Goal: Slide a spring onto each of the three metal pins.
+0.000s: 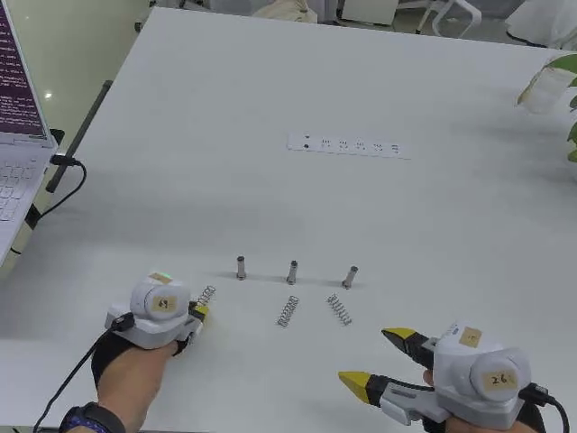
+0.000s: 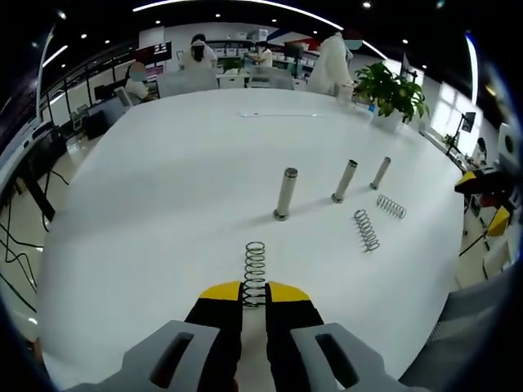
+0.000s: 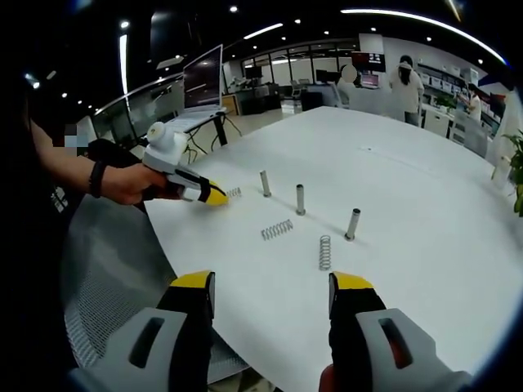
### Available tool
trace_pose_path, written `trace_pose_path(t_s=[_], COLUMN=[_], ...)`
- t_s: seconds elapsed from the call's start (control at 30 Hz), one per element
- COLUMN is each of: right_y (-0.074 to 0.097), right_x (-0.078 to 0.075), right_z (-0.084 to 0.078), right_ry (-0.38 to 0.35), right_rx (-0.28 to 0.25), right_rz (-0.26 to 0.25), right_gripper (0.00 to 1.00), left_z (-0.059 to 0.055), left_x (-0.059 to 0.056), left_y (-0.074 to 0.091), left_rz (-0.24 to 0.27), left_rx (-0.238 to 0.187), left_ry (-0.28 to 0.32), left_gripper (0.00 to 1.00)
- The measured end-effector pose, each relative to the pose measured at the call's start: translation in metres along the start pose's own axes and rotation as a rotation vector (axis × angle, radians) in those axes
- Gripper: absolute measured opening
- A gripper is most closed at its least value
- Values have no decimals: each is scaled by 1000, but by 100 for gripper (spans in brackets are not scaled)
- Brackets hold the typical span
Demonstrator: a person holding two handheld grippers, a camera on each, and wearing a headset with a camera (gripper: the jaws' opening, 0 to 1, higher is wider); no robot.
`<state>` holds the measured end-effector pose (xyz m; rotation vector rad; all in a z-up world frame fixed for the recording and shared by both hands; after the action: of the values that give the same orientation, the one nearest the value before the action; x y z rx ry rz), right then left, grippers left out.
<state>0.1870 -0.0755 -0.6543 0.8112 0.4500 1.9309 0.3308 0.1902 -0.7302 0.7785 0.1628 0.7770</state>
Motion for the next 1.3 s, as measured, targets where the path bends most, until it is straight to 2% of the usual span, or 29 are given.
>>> trace_pose_path(t_s=[0.43,0.67,0.87,1.0,1.3], right_y=[-2,-6,-11,-15,-20], right_x=[2,5,10,13,18], right_z=[1,5,8,11,20], right_ry=[12,19,28,44,68], right_rx=[3,3,8,16,17], right_rz=[15,28,46,61,92], right_gripper=[54,54,53,53,51], left_z=[8,16,28,41,64], left_x=[3,3,-1,-6,-24], left_y=[23,39,49,55,63], left_rz=[-37,-54,-77,-93,-144], left_rx=[-62,-105,-145,-176,-231], left_ry=[-40,-71,-109,-141,-214], left_gripper=[2,2,2,2,2])
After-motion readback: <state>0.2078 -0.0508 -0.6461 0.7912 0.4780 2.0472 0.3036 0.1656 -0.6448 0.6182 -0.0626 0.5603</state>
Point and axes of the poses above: the centre of the closed fingertips' face, and the gripper's own axes: y roughly backward along the fingers, x roughly to its left, z roughly out of its top, the point moved 7 cm from there along y, roughly backward along the fingers, and after that the axes turned 15 degrees about -y, right-handed, at the moved point
